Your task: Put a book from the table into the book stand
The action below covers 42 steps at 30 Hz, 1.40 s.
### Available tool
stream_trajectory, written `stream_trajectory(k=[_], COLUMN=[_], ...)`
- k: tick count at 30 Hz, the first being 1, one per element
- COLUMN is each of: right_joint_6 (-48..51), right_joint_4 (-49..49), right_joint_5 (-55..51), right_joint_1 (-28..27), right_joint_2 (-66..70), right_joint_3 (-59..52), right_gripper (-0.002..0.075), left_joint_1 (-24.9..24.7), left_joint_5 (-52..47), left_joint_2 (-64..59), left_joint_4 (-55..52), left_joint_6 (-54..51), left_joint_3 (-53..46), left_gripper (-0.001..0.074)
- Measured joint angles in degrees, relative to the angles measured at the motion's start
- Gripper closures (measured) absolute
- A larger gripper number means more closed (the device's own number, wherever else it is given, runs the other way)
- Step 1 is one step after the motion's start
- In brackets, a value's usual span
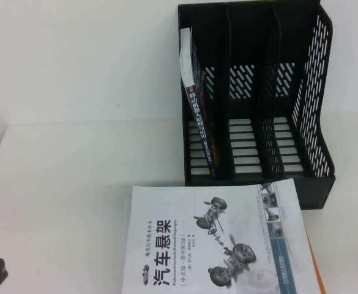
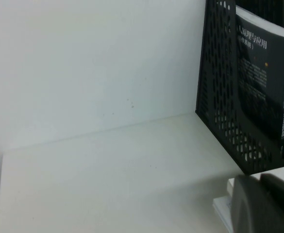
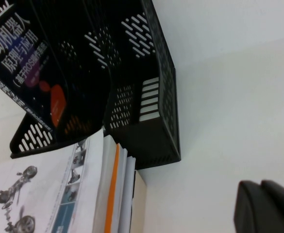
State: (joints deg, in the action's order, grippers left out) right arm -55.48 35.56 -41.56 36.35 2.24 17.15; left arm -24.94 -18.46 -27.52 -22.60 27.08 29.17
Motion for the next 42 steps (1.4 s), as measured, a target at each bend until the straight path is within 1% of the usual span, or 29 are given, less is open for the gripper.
stream_trajectory(k=[10,14,16,19,24,27,30,34,42], right_joint_6=[-0.19,-0.19,-0.19,-0.19,-0.19,-0.19,-0.19,-0.19,-0.19], right_joint_4=[-0.26,-0.26,-0.36,-0.36,-0.36,-0.36,-0.4,-0.49,-0.53], right_joint_5=[-0.09,-0.09,-0.09,-0.09,-0.09,-0.09,-0.12,-0.34,-0.43], right_joint_1=[0.0,0.0,0.0,0.0,0.0,0.0,0.0,0.0,0.0], right_joint_2=[0.0,0.0,0.0,0.0,0.0,0.0,0.0,0.0,0.0], right_joint_3=[0.0,0.0,0.0,0.0,0.0,0.0,0.0,0.0,0.0], right_gripper=[0.0727,0.0727,0.0727,0.0727,0.0727,0.0727,0.0727,0.0727,0.0727], left_joint_1=[0.0,0.28,1.94,7.14,15.46,18.42,19.76,20.07,20.07], left_joint_5=[-0.09,0.15,-0.88,-2.89,-0.72,0.06,-0.06,-0.66,-0.68], left_joint_2=[0.0,1.01,3.0,8.21,18.46,23.72,27.39,28.09,28.18], left_joint_4=[0.0,1.32,2.17,4.51,10.01,13.87,16.24,17.2,17.37], left_joint_6=[0.0,0.26,0.71,-0.24,-9.36,-11.99,-12.28,-11.0,-10.12], left_joint_3=[-0.04,-1.75,-3.08,-5.86,-14.0,-19.74,-24.86,-29.82,-29.93], left_gripper=[0.0736,0.0736,0.0736,0.0736,0.0736,0.0736,0.0736,0.0736,0.0736])
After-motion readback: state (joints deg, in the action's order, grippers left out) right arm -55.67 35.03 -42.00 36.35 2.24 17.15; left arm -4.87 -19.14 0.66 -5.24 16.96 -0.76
